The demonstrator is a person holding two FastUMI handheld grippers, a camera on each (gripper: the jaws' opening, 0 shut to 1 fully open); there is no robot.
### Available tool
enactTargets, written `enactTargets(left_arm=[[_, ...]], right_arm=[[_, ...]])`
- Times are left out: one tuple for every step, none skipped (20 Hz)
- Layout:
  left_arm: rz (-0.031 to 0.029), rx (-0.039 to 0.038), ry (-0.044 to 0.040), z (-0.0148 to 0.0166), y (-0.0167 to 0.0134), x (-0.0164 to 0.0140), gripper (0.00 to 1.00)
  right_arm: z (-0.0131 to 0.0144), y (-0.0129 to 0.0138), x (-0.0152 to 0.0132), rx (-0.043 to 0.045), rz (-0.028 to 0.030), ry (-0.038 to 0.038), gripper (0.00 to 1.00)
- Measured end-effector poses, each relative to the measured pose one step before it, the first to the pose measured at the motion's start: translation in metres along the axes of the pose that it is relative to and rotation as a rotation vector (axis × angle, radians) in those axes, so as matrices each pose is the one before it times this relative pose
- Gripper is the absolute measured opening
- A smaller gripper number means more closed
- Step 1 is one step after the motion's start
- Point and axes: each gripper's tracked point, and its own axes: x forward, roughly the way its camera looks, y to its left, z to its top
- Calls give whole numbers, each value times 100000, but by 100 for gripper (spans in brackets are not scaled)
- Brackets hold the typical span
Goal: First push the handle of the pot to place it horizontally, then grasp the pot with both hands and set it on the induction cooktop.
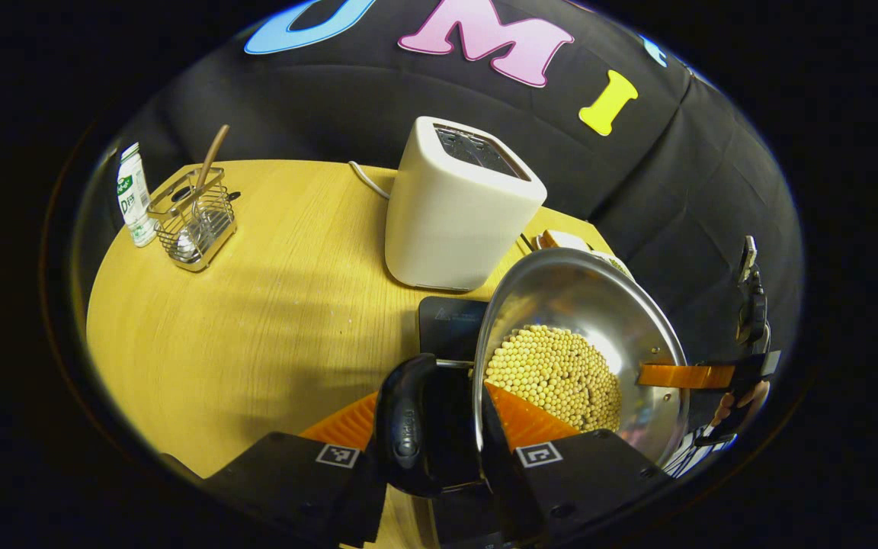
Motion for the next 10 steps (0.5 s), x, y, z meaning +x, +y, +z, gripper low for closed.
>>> enactTargets(left_arm=[[-107,48,77,15,-30,-65,60],[-223,-47,7,-33,52,38,60],[-50,64,-40,24,6,-107,60],[-84,54,80,-53,27,-16,60],[-23,20,-41,68,-56,5,60],[85,148,143,-14,-35,17,60],[230,26,230,-8,49,-19,60],[296,-168,532,25,47,70,60],[501,-207,360,1,-41,-11,61],[739,145,651,-119,78,-82,61]], right_arm=[[54,13,-14,-190,-189,-203,55],[8,-11,34,-270,-222,-392,55],[22,-18,-17,140,-154,-138,55],[33,0,-21,347,-34,-171,55],[11,-26,-19,179,35,-111,55],[-49,7,59,-235,-253,-106,55],[66,-22,-51,-176,-183,16,56],[-10,-6,-17,285,-173,113,56],[-20,44,-37,179,-18,81,56],[-22,-47,76,-190,8,70,56]])
